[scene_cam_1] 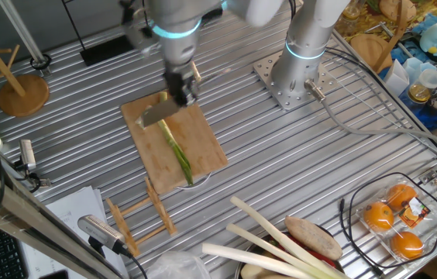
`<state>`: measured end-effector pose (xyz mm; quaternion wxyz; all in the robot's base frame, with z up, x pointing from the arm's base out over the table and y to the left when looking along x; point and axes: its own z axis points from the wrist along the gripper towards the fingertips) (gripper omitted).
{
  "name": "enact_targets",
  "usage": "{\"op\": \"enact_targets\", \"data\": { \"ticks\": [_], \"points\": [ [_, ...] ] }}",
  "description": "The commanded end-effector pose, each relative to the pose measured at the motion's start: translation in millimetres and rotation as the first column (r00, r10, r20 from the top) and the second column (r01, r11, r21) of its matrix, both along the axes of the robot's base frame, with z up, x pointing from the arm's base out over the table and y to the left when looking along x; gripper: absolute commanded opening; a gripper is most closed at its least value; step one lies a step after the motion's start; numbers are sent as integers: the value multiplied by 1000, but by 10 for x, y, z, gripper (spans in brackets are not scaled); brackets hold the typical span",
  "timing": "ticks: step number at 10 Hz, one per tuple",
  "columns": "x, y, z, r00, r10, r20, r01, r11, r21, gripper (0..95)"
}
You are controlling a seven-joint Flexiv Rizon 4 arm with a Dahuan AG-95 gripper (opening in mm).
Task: Chop the scallions
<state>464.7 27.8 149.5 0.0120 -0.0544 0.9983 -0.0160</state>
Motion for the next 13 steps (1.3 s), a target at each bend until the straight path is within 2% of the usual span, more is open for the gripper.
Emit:
{"op": "enact_targets", "data": {
  "ticks": [1,3,4,5,7,8,10,13],
  "points": [
    [119,10,4,999,12,-41,-12,1000,-16,0],
    [266,-25,-34,1000,16,-23,-16,1000,-19,0],
    [325,-75,-71,1000,12,-26,-12,1000,-20,0],
    [358,-163,-191,1000,22,-17,-23,1000,-14,0],
    [375,-193,-263,999,19,-43,-19,1000,-15,0],
    [378,-186,-271,999,20,-45,-20,1000,-13,0],
    [390,-167,-312,997,38,-65,-38,999,0,0],
    [405,-191,-382,1000,-6,-14,6,1000,8,0]
  ]
}}
